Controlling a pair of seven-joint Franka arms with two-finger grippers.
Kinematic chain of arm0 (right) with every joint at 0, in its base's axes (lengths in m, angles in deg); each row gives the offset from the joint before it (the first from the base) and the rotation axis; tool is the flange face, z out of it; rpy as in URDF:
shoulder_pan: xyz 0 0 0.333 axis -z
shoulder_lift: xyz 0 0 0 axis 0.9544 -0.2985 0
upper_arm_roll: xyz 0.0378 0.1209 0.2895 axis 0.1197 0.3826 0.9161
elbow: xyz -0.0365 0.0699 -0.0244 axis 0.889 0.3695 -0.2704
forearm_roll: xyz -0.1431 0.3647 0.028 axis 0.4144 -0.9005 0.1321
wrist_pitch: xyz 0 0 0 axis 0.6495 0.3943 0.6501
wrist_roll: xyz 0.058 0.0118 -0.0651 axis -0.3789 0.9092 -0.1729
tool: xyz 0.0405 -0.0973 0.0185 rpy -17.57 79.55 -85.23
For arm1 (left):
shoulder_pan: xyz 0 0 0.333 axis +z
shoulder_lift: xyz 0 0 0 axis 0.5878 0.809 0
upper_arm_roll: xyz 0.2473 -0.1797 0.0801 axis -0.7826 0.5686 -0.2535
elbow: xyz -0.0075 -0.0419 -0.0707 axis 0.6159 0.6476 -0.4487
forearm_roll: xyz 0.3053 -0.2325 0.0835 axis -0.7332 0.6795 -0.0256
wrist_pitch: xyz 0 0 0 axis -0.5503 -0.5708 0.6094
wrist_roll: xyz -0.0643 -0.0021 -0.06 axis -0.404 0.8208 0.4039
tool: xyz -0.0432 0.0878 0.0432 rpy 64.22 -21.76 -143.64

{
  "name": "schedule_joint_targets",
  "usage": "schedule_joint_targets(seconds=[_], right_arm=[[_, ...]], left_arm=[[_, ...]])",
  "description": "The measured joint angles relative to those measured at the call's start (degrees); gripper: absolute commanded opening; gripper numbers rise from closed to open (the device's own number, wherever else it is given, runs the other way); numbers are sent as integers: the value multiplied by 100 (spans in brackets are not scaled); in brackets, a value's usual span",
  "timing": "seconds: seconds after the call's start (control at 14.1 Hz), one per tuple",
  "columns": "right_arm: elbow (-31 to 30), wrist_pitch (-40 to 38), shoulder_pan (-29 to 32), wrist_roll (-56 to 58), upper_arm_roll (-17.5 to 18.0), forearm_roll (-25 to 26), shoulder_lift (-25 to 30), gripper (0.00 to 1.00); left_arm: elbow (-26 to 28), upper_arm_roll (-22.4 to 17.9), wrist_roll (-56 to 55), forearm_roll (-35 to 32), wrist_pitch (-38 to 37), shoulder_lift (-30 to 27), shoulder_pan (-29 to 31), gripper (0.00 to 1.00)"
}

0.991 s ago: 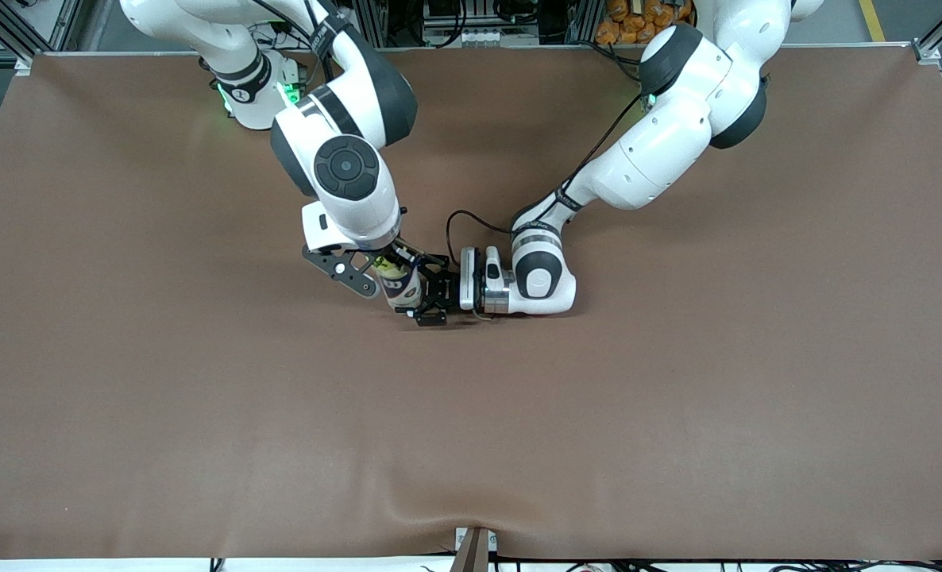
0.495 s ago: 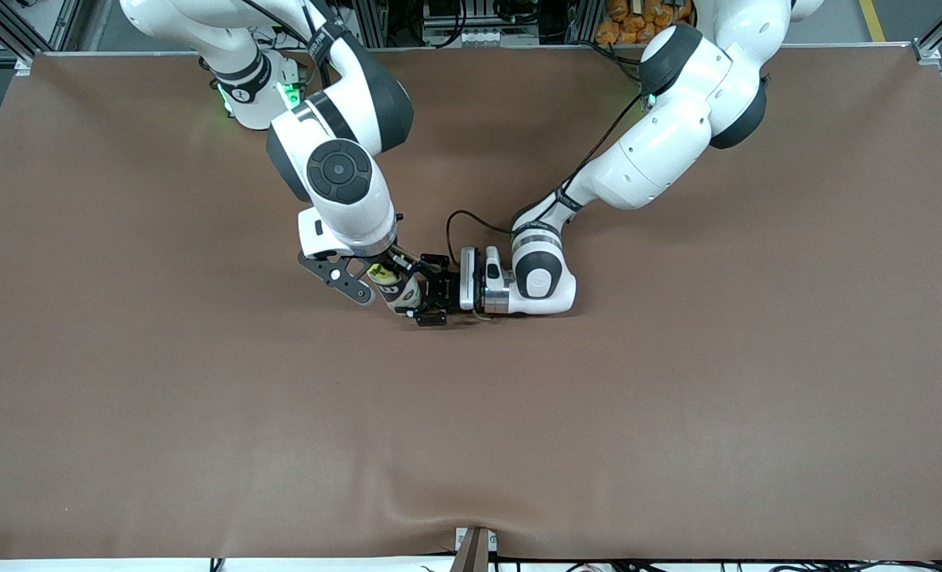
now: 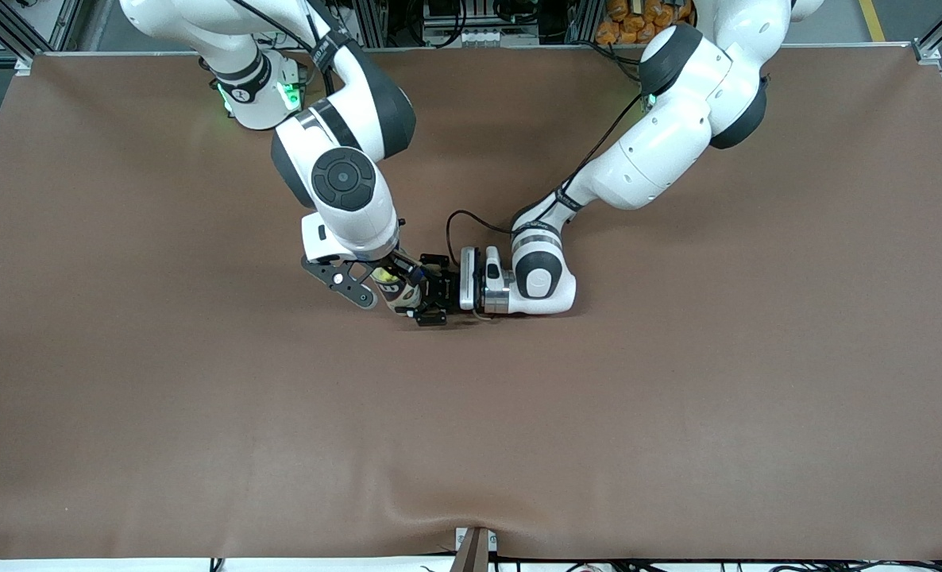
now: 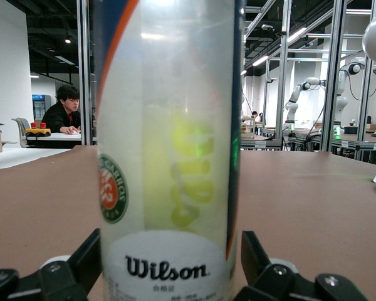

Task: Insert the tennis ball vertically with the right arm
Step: 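Push the second ball into the can and open the right gripper, then stand the can upright with the left gripper while the right gripper withdraws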

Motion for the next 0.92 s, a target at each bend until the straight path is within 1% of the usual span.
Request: schedule_joint_targets(seconds=[0.28,0.5,0.57,0.64,0.92], right_arm=[[5,0,8,0,-14,2,1,100],[36,-53,174,105,-55,10,31,100],[50,-131,281,294,-63,11,56,100],[60,-241,415,544,-69,11,100,100],[71,-664,1079,1724,-85,9,338,100]], left_arm=[[1,0,0,0,0,0,0,94],[1,0,0,0,0,0,0,95],[1,0,0,0,0,0,0,99],[1,0,0,0,0,0,1,100],[13,-6,0,0,0,0,25,100]])
